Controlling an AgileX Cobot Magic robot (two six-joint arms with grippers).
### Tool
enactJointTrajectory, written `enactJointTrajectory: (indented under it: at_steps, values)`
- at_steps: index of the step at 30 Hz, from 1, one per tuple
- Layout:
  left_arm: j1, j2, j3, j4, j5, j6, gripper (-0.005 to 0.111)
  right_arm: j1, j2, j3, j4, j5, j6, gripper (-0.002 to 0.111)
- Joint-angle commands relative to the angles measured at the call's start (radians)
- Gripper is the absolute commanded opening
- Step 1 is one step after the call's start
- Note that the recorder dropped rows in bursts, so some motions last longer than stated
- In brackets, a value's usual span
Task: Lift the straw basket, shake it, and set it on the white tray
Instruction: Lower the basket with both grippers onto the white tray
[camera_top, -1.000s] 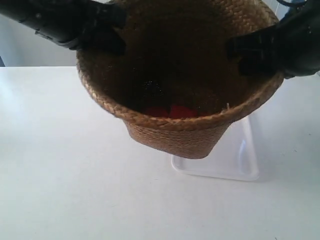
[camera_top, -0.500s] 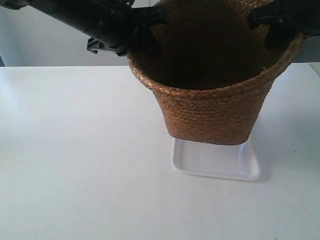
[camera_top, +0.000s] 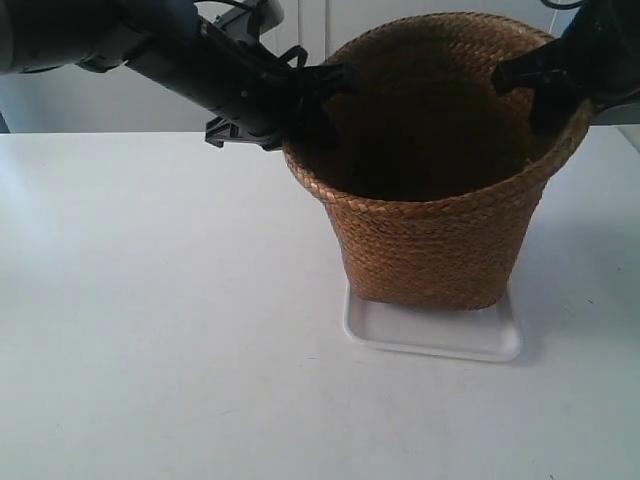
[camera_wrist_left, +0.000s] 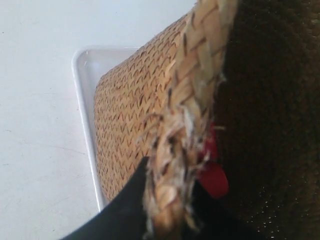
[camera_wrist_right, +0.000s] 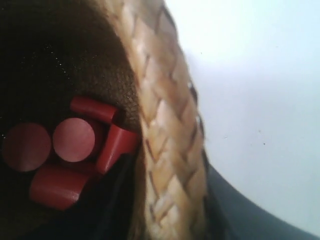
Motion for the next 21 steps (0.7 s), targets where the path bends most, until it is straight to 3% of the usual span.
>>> enactJointTrajectory:
  at_steps: [1, 21]
  values:
    - [-0.004, -0.016, -0.014, -0.034, -0.015, 0.009, 0.000, -0.012, -0.001, -0.012, -0.041, -0.005, -0.012, 0.000]
    - [-0.004, 0.014, -0.014, -0.034, 0.023, 0.068, 0.000, -0.012, 0.018, 0.017, -0.098, -0.023, 0.026, 0.000]
